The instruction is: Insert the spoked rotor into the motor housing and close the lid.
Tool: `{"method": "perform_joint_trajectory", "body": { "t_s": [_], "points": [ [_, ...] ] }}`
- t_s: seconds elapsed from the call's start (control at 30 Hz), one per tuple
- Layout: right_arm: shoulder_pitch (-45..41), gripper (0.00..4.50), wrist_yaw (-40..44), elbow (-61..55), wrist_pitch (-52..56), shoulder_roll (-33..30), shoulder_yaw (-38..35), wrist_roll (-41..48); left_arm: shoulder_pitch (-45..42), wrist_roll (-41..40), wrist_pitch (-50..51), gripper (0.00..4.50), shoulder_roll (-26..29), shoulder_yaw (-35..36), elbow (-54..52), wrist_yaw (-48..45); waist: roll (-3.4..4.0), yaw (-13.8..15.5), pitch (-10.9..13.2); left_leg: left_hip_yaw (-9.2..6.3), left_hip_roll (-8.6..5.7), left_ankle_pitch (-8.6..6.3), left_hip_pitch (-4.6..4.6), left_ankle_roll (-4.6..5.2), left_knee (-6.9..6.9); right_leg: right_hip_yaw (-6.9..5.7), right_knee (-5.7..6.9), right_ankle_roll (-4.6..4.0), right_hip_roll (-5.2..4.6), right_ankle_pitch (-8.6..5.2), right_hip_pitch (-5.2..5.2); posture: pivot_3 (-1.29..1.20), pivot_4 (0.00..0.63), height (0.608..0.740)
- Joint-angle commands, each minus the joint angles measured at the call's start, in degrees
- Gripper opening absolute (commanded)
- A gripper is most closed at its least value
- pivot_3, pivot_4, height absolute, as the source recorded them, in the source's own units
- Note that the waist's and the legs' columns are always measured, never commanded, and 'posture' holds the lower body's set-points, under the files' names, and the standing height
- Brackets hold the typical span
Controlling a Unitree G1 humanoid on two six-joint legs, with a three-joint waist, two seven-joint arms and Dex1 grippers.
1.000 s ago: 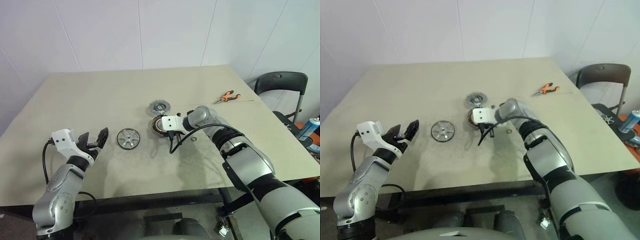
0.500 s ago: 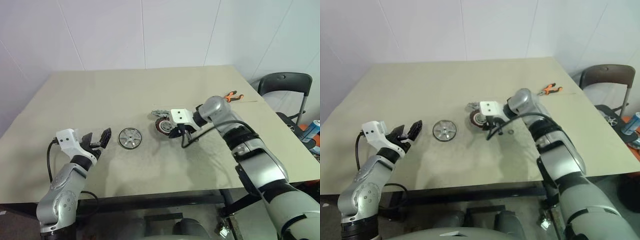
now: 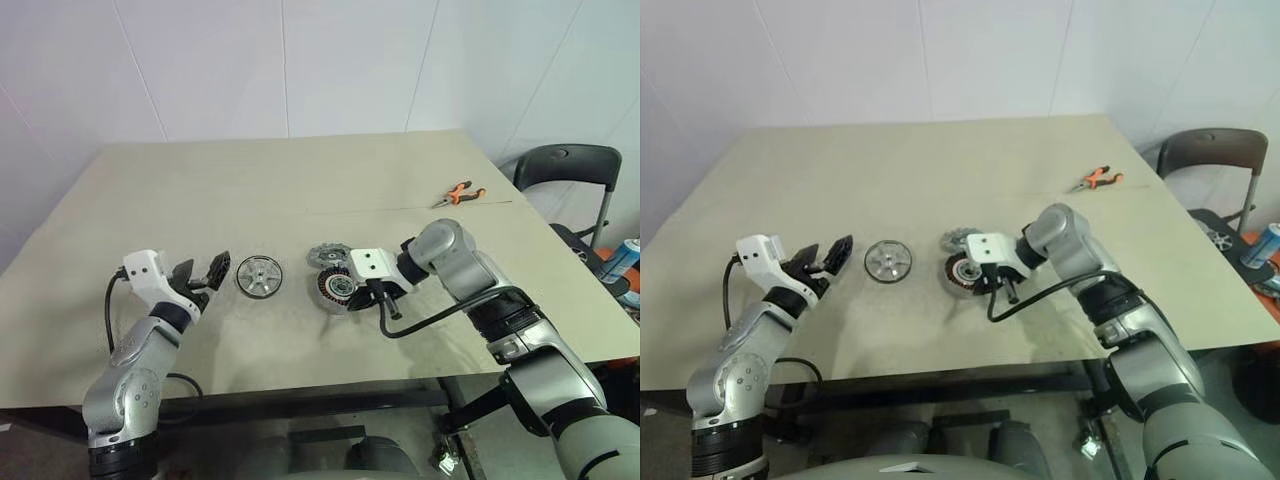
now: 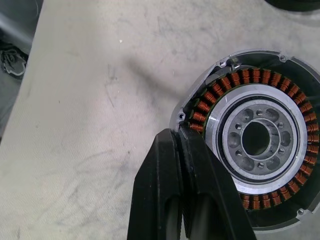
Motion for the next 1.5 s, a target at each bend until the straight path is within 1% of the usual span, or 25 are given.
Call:
{"method": "perform_joint_trajectory", "body": {
  "t_s": [0.03,0.23,0.33,0.5,0.57,0.7,0.73,0.83,0.9,0.97,1.03,1.1,1.17,1.23,1.33,1.4,1.5],
  "points": [
    [-0.64,0.02,-0.16,-3.86,0.95,-1.21,-0.56,1.9,-0.73,0.07,-0.62,4.5,0.49,-0.19,-0.97,-0.35,0.0,0.03,0.0,0.0,0.0,0.0,0.0,0.0,0.0,0.0,0.0,0.0,0.0,0.0,0.0,0.0,0.0,0.74],
    [-0.27,0.02,-0.99,-2.22,-2.05,-1.86,0.62,1.8,-0.71,0.17,-0.6,4.5,0.45,-0.26,-0.97,-0.45,-0.01,0.06,0.0,0.0,0.0,0.0,0.0,0.0,0.02,0.0,0.0,0.0,0.0,0.0,0.01,0.0,0.0,0.74],
    [-0.82,0.69,-2.86,0.3,-3.76,-0.9,0.88,1.78,-0.89,0.19,-0.6,4.5,0.52,-0.18,-0.8,-0.46,-0.04,-0.07,-0.02,0.0,0.0,0.0,0.01,0.0,0.02,0.0,0.01,0.0,0.0,0.0,0.01,0.0,0.0,0.74],
    [-1.59,2.33,-3.44,0.99,-1.07,-0.54,2.18,0.89,-1.13,0.16,-0.62,4.5,0.74,0.03,-0.38,-0.62,-0.04,0.0,-0.02,0.0,0.0,0.0,0.02,0.0,0.06,0.0,0.01,0.0,0.0,0.0,0.05,0.0,0.0,0.74],
    [-1.78,2.33,-2.68,0.73,-0.45,-0.74,2.45,1.26,-1.23,0.18,-0.66,4.5,0.79,0.1,-0.22,-0.6,-0.04,0.01,-0.02,0.0,0.0,0.0,0.02,0.0,0.08,0.0,0.01,-0.01,0.0,0.0,0.05,0.0,0.0,0.74],
    [-2.55,2.33,1.8,-1.08,1.22,-2.78,1.67,3.69,-1.28,0.27,-0.79,4.5,0.61,-0.02,-0.1,-0.53,-0.04,0.15,-0.02,-0.01,0.0,-0.01,0.02,0.01,0.1,0.0,0.01,-0.01,0.0,0.01,0.07,0.0,0.0,0.74],
    [-2.78,2.33,3.29,-2.17,2.27,-3.57,1.27,5.2,-1.26,0.28,-0.82,4.5,0.53,-0.05,-0.11,-0.51,-0.04,0.19,-0.02,-0.01,0.0,-0.01,0.02,0.02,0.11,-0.01,0.01,-0.01,0.0,0.01,0.07,0.0,0.0,0.74],
    [-3.85,2.33,4.87,-7.66,9.39,-8.05,1.24,13.99,-1.21,-0.03,-0.81,4.5,0.28,-0.08,-0.16,-0.62,-0.04,0.25,-0.02,-0.01,0.0,-0.03,-0.01,0.06,0.14,0.0,0.0,-0.01,0.0,0.01,0.06,0.0,0.0,0.74],
    [-3.72,2.33,4.87,-9.21,11.68,-8.86,-0.52,15.34,-1.23,-0.69,-0.82,4.5,0.18,0.0,-0.05,-1.3,-0.04,0.32,-0.02,-0.01,0.0,-0.04,-0.01,0.07,0.14,0.0,0.0,-0.01,-0.01,0.01,0.06,0.0,0.0,0.74],
    [-3.41,2.33,1.31,-8.83,12.31,-8.6,-2.84,14.94,-1.28,-1.02,-0.58,4.5,0.28,-0.03,-0.21,-1.63,-0.07,0.15,-0.04,-0.02,0.02,-0.05,0.0,0.07,0.14,0.0,-0.01,-0.04,0.0,-0.01,0.07,0.0,0.0,0.74],
    [-3.06,2.33,-7.51,-5.83,11.9,-6.98,-6.71,13.79,-1.48,-0.92,-0.55,4.5,0.38,-0.13,0.12,-1.87,-0.06,0.13,-0.04,-0.02,0.03,-0.04,0.01,0.07,0.14,-0.01,0.0,-0.04,0.0,-0.01,0.08,0.0,0.0,0.74],
    [-2.56,2.33,-14.41,-3.58,10.71,-5.58,-9.16,12.79,-1.67,-0.76,-0.68,4.5,0.44,-0.12,0.62,-2.15,-0.07,0.17,-0.04,-0.01,0.03,-0.04,0.0,0.07,0.18,-0.01,0.0,-0.04,0.0,-0.01,0.09,0.0,0.0,0.74],
    [0.5,2.33,-20.74,-2.54,10.0,-5.48,-10.93,11.27,-2.06,-0.55,-0.52,4.5,0.64,-0.34,1.08,-2.5,-0.15,0.51,-0.1,-0.01,0.03,-0.05,0.0,0.07,0.19,-0.01,-0.02,-0.03,0.0,0.0,0.11,0.0,0.0,0.74],
    [6.33,2.33,-29.25,-4.24,12.2,-4.39,-14.84,11.03,-2.91,-0.41,-0.09,4.5,1.06,-0.69,1.64,-2.89,-0.28,1.39,-0.18,-0.01,0.03,-0.07,-0.02,0.11,0.18,-0.01,-0.07,-0.03,0.0,0.0,0.11,0.0,0.0,0.74],
    [16.25,2.33,-37.99,-10.17,16.04,-2.63,-21.76,13.16,-4.34,-0.88,0.25,4.5,1.72,-0.48,3.39,-3.69,-0.26,2.42,-0.18,-0.06,0.03,-0.1,-0.14,0.16,0.19,0.02,-0.19,-0.04,-0.01,0.0,0.09,0.0,0.0,0.74],
    [21.03,2.33,-42.21,-13.61,18.82,-1.42,-25.99,14.88,-5.33,-1.31,0.45,4.5,2.12,-0.03,4.66,-4.16,-0.2,2.77,-0.16,-0.02,0.03,-0.12,-0.18,0.19,0.19,0.06,-0.18,-0.04,-0.01,0.0,0.04,0.0,0.0,0.74],
    [27.61,2.33,-46.16,-19.42,21.53,-0.45,-28.1,15.84,-7.02,-1.03,0.99,4.5,2.35,-0.45,6.14,-4.5,-0.15,2.75,-0.16,-0.02,0.03,-0.12,-0.18,0.19,0.21,0.06,-0.14,-0.04,-0.01,0.0,0.02,0.0,0.0,0.74]
  ]
}}
